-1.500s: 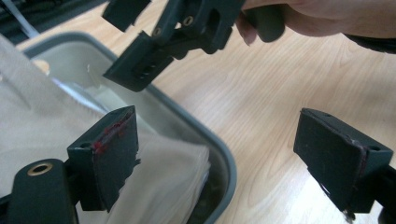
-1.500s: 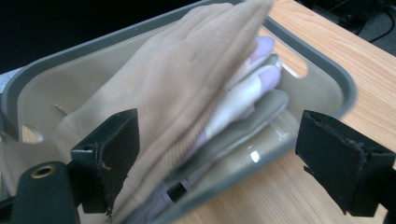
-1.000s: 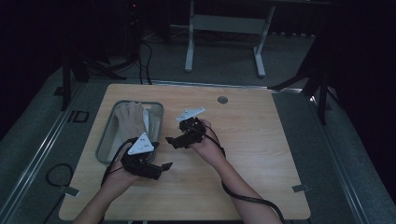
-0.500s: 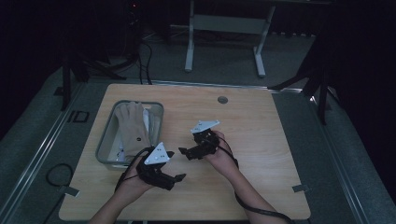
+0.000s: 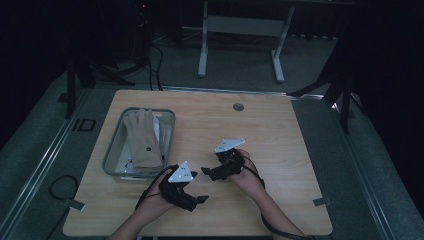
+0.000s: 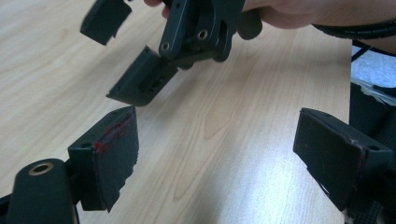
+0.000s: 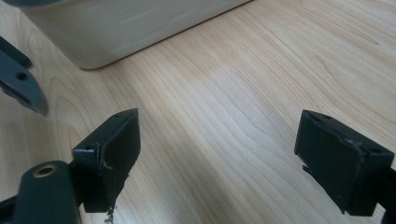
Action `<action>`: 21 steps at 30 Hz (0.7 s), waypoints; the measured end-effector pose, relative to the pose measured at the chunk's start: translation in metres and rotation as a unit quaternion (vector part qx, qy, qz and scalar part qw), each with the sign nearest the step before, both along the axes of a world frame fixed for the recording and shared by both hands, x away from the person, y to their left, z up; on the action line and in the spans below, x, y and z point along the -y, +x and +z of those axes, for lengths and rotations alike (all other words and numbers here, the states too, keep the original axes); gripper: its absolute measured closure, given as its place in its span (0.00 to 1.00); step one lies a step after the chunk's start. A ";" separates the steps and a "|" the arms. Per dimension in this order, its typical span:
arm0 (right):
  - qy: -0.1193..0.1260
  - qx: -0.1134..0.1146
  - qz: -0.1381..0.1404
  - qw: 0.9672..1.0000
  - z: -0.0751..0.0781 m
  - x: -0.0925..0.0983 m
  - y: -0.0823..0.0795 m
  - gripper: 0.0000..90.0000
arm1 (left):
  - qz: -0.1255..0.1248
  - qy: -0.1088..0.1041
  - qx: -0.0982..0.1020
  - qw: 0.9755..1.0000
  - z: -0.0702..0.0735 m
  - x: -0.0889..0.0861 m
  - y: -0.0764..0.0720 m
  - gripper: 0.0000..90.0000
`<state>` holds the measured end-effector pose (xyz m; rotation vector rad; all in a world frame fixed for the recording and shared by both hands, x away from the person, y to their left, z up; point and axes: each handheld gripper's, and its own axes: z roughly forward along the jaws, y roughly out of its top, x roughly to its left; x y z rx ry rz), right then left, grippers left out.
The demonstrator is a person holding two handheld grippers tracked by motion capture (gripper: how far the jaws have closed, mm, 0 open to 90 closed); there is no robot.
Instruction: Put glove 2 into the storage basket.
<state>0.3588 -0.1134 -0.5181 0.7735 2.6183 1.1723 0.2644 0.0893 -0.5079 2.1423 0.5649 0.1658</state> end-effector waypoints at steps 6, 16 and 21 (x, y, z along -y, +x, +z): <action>0.001 0.001 0.000 1.000 -0.004 0.009 -0.004 0.16 | -0.011 0.002 -0.004 1.000 -0.010 0.006 0.001 0.16; 0.001 -0.006 -0.008 1.000 -0.015 0.027 -0.013 0.15 | -0.024 0.001 -0.016 1.000 -0.026 0.013 0.003 0.16; -0.003 -0.008 -0.008 1.000 -0.021 0.034 -0.016 0.15 | -0.033 0.000 -0.027 0.999 -0.031 0.016 0.003 0.16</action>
